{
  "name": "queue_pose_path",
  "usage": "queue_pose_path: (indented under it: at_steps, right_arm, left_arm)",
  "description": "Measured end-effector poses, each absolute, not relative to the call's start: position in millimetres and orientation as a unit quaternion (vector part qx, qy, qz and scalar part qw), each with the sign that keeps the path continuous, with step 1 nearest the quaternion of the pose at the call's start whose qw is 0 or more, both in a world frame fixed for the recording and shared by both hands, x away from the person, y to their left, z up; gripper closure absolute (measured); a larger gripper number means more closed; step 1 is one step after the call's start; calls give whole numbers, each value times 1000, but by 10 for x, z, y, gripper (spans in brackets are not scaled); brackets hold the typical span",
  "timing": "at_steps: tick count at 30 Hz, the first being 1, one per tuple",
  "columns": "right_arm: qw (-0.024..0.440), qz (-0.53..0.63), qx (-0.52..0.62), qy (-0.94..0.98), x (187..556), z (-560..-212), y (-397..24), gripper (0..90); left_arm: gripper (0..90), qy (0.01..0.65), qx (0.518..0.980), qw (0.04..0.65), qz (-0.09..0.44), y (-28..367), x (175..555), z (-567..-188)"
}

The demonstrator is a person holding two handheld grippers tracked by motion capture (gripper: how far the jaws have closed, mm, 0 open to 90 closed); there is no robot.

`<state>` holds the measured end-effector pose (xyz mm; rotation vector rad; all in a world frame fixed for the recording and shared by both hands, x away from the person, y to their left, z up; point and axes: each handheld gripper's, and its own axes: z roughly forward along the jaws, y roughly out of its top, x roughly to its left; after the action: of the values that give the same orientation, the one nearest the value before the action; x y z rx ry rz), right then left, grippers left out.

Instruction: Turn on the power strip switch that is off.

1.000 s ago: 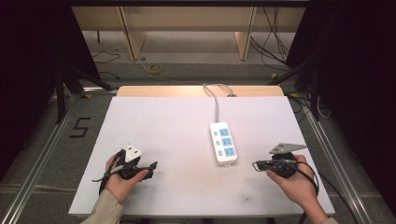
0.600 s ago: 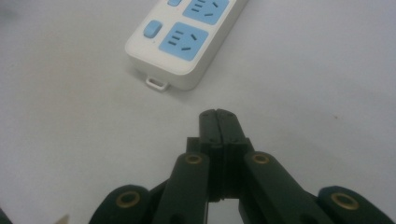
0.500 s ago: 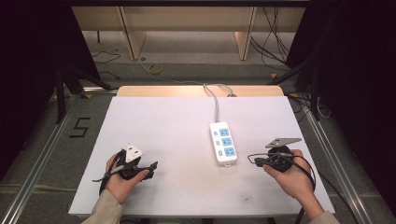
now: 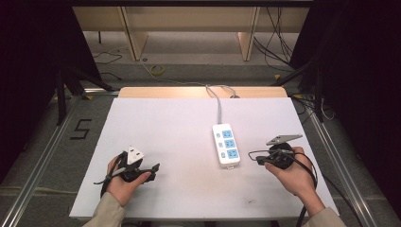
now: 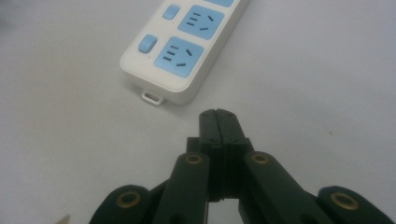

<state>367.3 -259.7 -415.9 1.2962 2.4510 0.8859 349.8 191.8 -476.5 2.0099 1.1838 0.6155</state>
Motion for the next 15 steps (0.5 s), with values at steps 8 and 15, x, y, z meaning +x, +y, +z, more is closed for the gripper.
queue_pose_path:
  at_steps: [8,15]
  right_arm:
    - [117,301,443,837,3725,-4150,-2578,900]
    - [115,292,442,840,3768,-4102,-2542,900]
  left_arm:
    - [239,456,781,352,241,1913,3497,-4765]
    - [241,455,784,347,241,1921,3493,-4761]
